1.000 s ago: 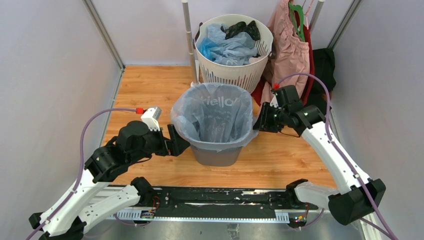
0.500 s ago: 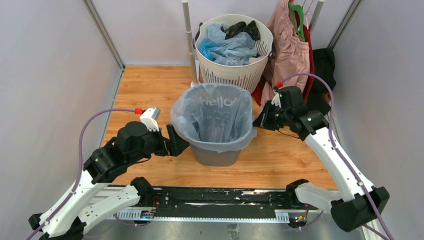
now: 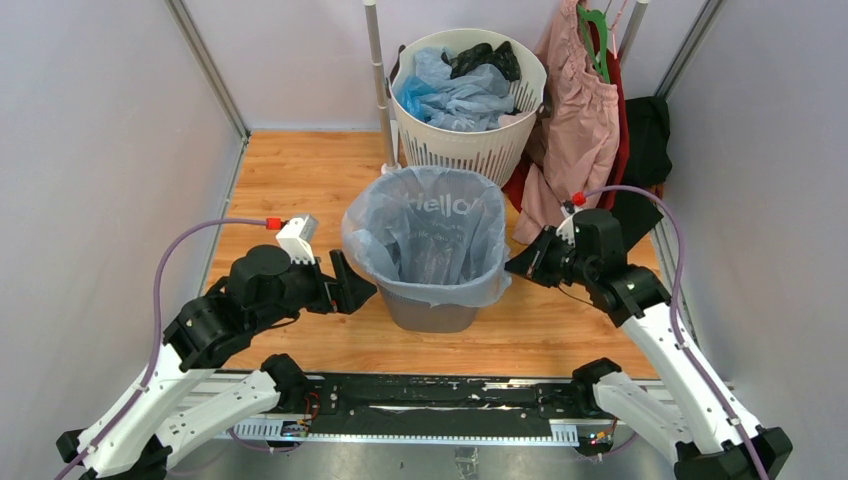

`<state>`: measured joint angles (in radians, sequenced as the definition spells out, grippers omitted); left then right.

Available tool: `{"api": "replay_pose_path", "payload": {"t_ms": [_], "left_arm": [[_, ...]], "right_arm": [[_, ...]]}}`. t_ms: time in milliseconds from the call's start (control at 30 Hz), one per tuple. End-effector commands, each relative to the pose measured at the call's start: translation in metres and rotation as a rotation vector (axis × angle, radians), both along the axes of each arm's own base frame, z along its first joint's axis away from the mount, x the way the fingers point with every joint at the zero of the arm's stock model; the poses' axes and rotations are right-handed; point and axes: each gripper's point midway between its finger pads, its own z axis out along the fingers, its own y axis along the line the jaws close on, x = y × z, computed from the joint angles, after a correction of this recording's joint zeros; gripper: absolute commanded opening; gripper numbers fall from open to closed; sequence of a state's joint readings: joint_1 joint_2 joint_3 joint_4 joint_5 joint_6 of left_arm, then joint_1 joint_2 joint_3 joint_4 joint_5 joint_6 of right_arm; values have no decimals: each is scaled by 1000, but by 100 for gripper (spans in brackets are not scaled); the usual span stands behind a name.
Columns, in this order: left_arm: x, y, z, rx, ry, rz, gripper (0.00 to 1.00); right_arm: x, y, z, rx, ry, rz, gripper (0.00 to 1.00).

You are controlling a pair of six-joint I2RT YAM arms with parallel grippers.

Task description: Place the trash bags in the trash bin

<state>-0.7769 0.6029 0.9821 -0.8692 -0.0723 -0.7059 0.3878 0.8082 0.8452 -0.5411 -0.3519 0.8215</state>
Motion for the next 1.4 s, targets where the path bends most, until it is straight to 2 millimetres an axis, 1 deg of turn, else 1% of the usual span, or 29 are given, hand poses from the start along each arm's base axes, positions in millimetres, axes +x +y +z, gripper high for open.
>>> {"api": "replay_pose_path", "payload": {"t_ms": [0,33,67,133,200,233,267,300,433,533,667,733,800,967,1067,1133,1367], "left_arm": [[-3,5,7,2,-24,0,100],[-3,5,8,3,-26,1,100],[-3,6,9,4,-27,1,100],[-3,5,8,3,-25,1,100],[-3,5,8,3,-23,3,100],[-3,5,7,3,-21,2,100],[-3,4,7,4,-21,0,100],[-2,5,8,4,-22,1,100],[-2,5,7,5,-19,3,100],[-3,5,6,5,-18,2,100],[-3,4,6,3,-17,2,100],[-3,4,6,3,-16,3,100],[-3,4,6,4,-15,3,100],[-3,4,5,4,-15,3,100],[-3,5,6,4,-17,3,100],[-2,5,5,7,-15,4,100],[-2,4,4,8,-15,5,100]], "right_arm": [[0,-12,-16,-94,91,-20,17],[-3,-18,-22,-150,120,-10,18],[-6,-26,-24,-212,138,-7,18],[-7,-35,-24,-274,144,-9,19],[-5,-42,-19,-309,118,-19,20],[-4,-44,-15,-316,103,-22,23],[-4,-45,-10,-317,90,-24,26],[-3,-44,-4,-315,76,-22,26],[0,-41,22,-287,17,-15,27],[2,-36,38,-263,-4,2,27],[6,-27,50,-232,-11,32,27],[8,-24,51,-228,-7,41,27],[9,-23,48,-231,7,49,27],[12,-18,30,-249,65,78,27],[13,-18,23,-262,81,85,29],[14,-18,21,-268,85,88,32],[13,-14,12,-286,107,110,34]]}}
